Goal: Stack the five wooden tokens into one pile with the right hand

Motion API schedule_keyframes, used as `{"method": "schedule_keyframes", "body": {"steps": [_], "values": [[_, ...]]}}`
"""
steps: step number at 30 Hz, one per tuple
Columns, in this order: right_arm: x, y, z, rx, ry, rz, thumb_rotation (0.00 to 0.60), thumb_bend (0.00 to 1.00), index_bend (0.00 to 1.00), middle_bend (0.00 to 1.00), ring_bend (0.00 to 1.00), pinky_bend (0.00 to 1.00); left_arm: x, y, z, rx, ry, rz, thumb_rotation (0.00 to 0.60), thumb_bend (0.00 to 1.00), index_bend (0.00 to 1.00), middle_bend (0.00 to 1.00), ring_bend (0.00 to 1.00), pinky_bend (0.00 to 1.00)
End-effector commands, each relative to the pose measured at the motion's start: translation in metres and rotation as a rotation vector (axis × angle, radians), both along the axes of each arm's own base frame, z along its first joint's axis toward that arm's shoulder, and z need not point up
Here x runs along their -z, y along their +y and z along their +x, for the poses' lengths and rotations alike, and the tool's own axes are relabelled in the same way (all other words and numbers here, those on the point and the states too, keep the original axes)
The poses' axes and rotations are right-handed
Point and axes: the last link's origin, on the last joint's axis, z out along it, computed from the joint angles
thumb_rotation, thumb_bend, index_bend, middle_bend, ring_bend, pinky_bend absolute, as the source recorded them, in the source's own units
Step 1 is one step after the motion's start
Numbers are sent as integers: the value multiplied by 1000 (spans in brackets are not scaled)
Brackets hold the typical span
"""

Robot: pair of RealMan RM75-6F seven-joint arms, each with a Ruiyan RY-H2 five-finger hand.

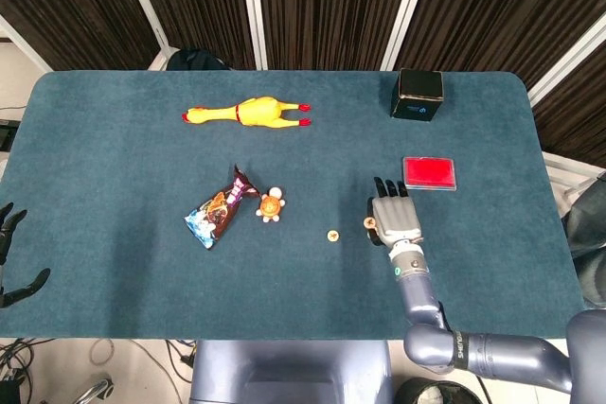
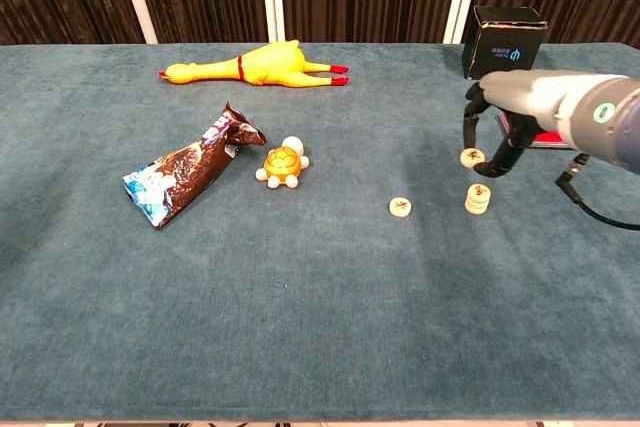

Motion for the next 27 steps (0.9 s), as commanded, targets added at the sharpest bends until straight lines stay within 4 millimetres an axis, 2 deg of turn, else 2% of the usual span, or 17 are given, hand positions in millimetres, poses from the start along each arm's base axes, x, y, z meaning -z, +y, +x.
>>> {"method": "schedule_keyframes", "body": {"steps": [1,9,27], "values": [[-2,3,-8,8,4,6,600,428,546,7,0,0,0,0,0,-2,0,0,600,206,122,0,0,5],[0,5,-19,20,10,17,600,428,546,7,0,0,0,0,0,-1,1,1,600,206,121,0,0,6],[15,3,-23,31,3,20,600,428,546,7,0,0,0,0,-1,-3,-2,3,600,206,120,0,0,6]]}}
